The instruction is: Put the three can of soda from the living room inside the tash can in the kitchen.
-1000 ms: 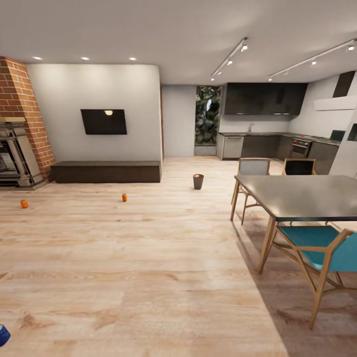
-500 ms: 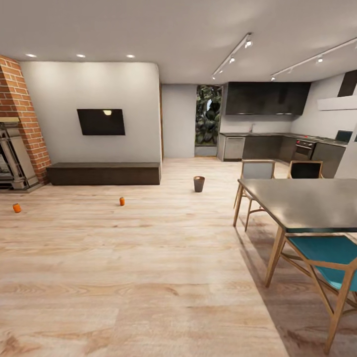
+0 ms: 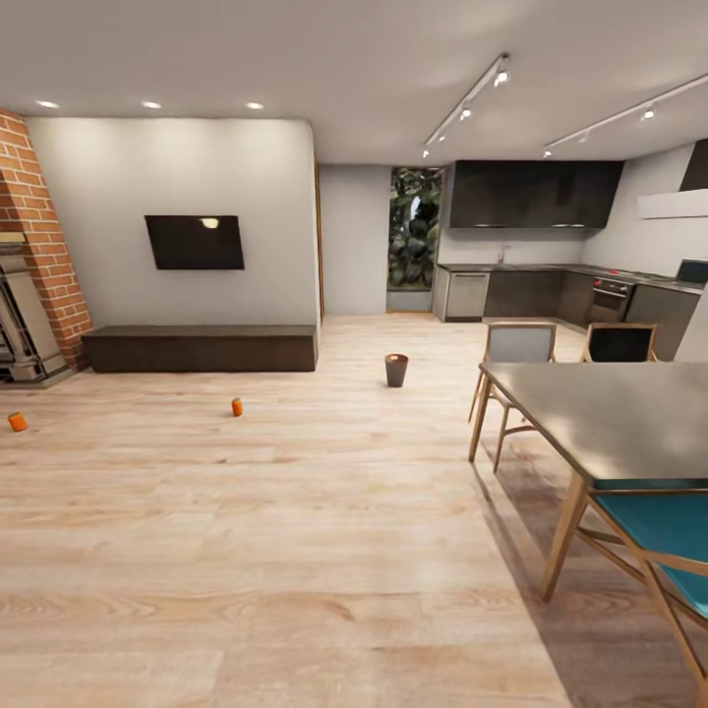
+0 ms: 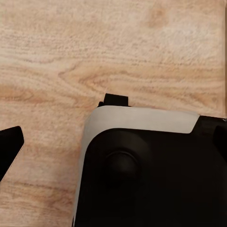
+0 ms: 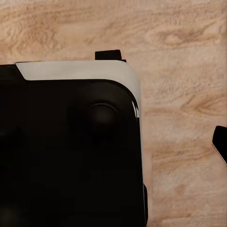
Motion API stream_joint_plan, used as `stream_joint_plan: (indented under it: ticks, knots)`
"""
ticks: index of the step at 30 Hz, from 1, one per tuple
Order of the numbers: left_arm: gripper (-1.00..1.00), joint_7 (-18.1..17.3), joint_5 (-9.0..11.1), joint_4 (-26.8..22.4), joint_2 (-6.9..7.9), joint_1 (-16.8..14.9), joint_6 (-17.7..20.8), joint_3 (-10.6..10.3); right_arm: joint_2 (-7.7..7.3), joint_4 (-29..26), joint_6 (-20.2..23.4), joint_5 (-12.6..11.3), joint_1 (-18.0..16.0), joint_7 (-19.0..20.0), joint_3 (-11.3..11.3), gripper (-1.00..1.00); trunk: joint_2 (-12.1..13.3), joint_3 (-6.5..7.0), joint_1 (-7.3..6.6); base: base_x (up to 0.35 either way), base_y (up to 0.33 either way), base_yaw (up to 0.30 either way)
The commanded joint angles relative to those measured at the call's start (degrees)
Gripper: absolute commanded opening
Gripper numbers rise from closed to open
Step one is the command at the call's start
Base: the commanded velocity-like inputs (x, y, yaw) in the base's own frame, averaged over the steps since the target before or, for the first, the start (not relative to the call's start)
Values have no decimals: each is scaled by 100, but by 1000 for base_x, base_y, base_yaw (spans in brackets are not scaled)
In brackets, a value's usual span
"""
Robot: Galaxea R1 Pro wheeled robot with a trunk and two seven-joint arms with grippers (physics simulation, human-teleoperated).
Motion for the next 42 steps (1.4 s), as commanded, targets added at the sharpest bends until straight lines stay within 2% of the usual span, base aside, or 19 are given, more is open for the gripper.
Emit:
stream_joint_plan:
  ticks: [1,17,22,27,42]
  knots:
    - [100,0,0,0,0,0,0,0,0,0,0,0,0,0,0,100,0,0,0,337,0,0]
    - [100,2,0,-1,-1,0,0,0,-1,0,0,4,-1,0,7,100,0,0,0,337,0,0]
    - [100,0,-1,-6,-1,0,0,0,41,9,-6,-7,-1,0,1,100,0,0,0,337,0,0]
    - [100,0,0,-8,6,0,0,0,77,175,-216,-17,0,0,-6,100,0,0,0,337,0,0]
    - [100,0,0,-26,8,0,0,0,79,187,-243,-18,-1,0,-7,100,0,0,0,337,0,0]
